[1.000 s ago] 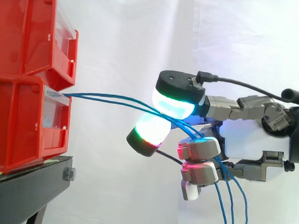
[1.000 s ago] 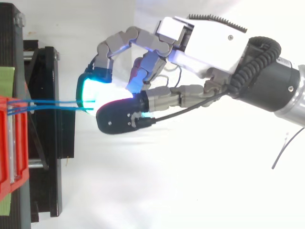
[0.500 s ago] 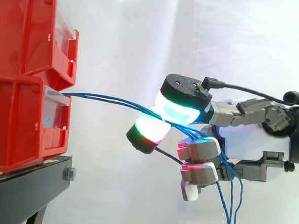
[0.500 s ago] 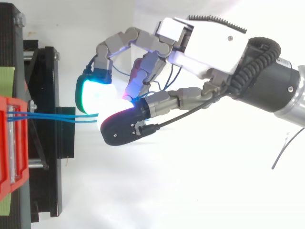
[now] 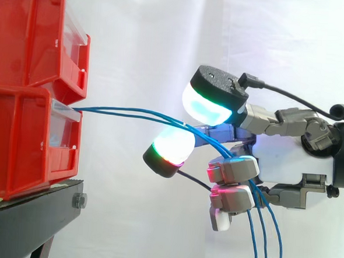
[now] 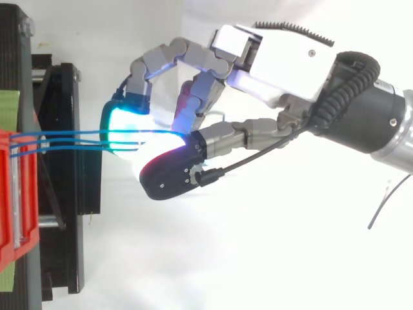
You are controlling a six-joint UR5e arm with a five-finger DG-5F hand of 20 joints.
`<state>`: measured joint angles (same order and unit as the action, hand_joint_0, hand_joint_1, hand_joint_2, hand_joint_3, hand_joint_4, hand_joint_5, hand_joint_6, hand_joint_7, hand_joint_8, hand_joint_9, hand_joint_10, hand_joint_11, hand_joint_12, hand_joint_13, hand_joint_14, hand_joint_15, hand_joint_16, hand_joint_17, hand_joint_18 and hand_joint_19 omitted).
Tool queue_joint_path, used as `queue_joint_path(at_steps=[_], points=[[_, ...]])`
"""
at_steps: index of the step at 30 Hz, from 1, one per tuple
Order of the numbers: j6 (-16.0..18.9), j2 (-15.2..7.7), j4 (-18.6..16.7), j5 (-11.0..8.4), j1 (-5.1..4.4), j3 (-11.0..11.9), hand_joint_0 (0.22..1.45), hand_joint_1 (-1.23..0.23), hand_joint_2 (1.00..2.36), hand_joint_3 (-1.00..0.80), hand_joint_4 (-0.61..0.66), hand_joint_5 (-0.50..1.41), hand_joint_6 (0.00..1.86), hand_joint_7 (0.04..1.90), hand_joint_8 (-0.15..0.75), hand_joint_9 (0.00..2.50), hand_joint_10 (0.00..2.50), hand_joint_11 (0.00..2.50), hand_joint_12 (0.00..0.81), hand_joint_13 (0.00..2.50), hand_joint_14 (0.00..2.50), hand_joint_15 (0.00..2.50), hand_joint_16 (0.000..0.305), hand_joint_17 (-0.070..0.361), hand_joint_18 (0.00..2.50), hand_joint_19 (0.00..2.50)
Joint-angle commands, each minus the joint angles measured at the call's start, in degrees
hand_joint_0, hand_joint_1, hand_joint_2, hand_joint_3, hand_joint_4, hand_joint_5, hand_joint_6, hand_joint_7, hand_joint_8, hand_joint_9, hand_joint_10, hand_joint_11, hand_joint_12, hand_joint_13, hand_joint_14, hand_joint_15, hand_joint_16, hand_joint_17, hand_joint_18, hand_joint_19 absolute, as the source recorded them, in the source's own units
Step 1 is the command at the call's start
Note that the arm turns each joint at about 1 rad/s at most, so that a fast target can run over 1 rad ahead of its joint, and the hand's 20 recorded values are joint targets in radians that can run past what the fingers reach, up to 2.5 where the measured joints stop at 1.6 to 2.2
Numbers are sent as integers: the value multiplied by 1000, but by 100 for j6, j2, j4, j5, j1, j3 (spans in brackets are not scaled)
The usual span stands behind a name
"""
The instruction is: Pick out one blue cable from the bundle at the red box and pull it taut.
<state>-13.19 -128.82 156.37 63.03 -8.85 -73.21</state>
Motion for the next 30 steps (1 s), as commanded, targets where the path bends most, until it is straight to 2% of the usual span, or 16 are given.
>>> queue_joint_path(at_steps=[1,4,6,10,15,20,22,30], points=[[0,6,-1,-10,-21,0,440,-648,1000,-500,80,-151,884,856,289,1458,24,1472,349,1374,25,1197,59,132,897,890],[0,-3,-1,-28,-29,0,450,-668,1000,-500,80,-152,879,863,272,1449,25,1478,337,1368,26,1201,58,130,887,895],[0,-3,-1,-63,-38,0,494,-687,1000,-500,69,-154,876,887,259,1440,26,1467,316,1348,26,1212,53,120,853,918],[0,-3,-1,-80,-38,0,604,-626,1000,-500,35,-151,869,946,231,1440,28,1492,279,1332,30,1232,47,106,805,952],[0,-3,-1,-71,-47,0,610,-614,1001,-485,36,-151,872,942,239,1445,28,1499,286,1338,29,1237,47,106,809,953],[0,-3,-1,-63,-38,0,573,-538,1000,-500,39,-151,870,943,238,1446,27,1505,290,1341,29,1233,49,110,816,947],[0,6,-1,-45,-29,0,597,-516,1000,-500,38,-149,869,949,235,1453,27,1482,283,1338,31,1228,48,108,810,953],[0,-3,-1,-54,-21,0,608,-679,1021,-200,13,-151,889,1014,246,1429,28,1495,291,1328,30,1223,48,109,812,956]])
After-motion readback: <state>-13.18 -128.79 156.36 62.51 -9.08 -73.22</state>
